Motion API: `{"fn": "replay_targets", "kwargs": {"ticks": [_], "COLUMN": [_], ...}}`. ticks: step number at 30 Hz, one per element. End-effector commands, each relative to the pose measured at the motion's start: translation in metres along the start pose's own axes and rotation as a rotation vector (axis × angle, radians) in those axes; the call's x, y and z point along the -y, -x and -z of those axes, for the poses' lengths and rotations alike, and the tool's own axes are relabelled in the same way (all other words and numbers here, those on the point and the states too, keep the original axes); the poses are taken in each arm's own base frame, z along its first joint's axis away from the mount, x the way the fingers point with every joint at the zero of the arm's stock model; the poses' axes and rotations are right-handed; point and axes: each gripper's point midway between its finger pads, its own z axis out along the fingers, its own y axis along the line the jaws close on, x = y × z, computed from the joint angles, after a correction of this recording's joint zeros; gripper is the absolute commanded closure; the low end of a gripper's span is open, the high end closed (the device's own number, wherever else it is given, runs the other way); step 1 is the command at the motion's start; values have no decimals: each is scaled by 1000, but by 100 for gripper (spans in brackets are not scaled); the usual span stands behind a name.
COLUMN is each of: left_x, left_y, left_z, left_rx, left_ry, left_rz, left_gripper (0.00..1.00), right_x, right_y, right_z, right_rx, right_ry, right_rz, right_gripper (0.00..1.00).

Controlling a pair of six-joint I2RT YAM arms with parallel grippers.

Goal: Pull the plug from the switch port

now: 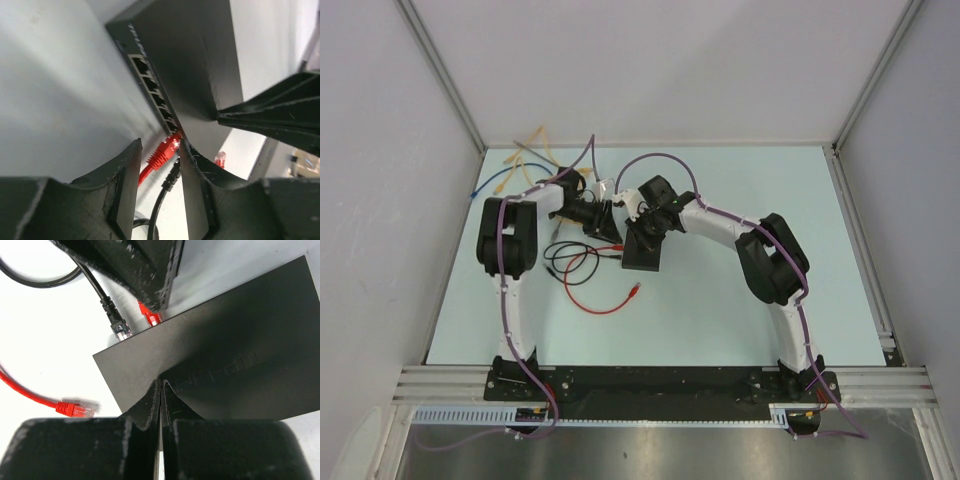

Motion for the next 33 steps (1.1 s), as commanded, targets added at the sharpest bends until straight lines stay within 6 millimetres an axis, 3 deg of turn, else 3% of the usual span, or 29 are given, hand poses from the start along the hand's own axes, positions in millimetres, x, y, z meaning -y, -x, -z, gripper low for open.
{"fn": "replay_targets", "kwargs": {"ticks": [1,13,20,25,33], "left_x": [6,5,6,8,14], "left_y": [1,-23,-25,-21,-35], "left_z": [-1,-9,-14,-21,-26], "left_rx": [-11,-81,-87,-95,-157], "left_ry": [-75,-137,-153,-154,-189], "left_rz": [-73,-44,-27,-43,-67], "left_gripper": [59,68,68,62,66], "right_x": [0,1,0,2,2], "right_y": [-24,-26,-26,-26,-25], "right_z": [-4,-7,-9,-7,-7], "right_rx": [-70,-74,-75,-73,-70], "right_ry": [-4,-4,2,-2,-5], "right_rz": [-24,-26,-26,-26,-23], "right_gripper": [100,100,100,100,100]}}
